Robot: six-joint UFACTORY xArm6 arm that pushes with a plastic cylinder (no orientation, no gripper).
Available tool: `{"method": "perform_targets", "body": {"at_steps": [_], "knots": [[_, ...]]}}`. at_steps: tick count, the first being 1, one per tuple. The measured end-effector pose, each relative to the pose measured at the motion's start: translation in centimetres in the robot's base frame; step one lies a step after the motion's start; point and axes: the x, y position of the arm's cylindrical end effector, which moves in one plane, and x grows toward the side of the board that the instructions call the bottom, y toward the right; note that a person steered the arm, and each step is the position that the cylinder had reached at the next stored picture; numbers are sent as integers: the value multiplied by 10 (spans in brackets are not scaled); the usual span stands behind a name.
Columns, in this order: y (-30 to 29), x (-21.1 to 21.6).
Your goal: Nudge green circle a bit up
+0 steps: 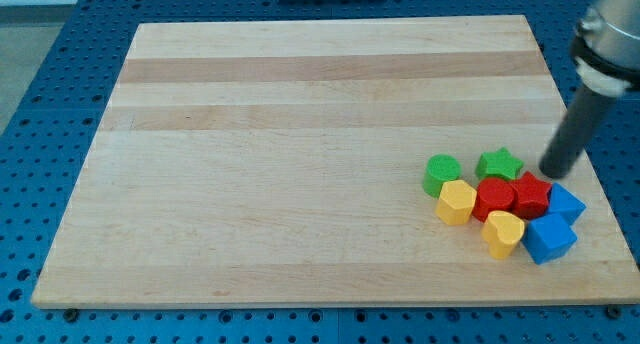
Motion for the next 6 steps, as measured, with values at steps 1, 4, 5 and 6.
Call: {"method": "perform_targets", "body": {"at_steps": [1, 4, 5, 6], "knots": [[28, 33], [-2, 120], [-19, 109], [-38, 109]]}}
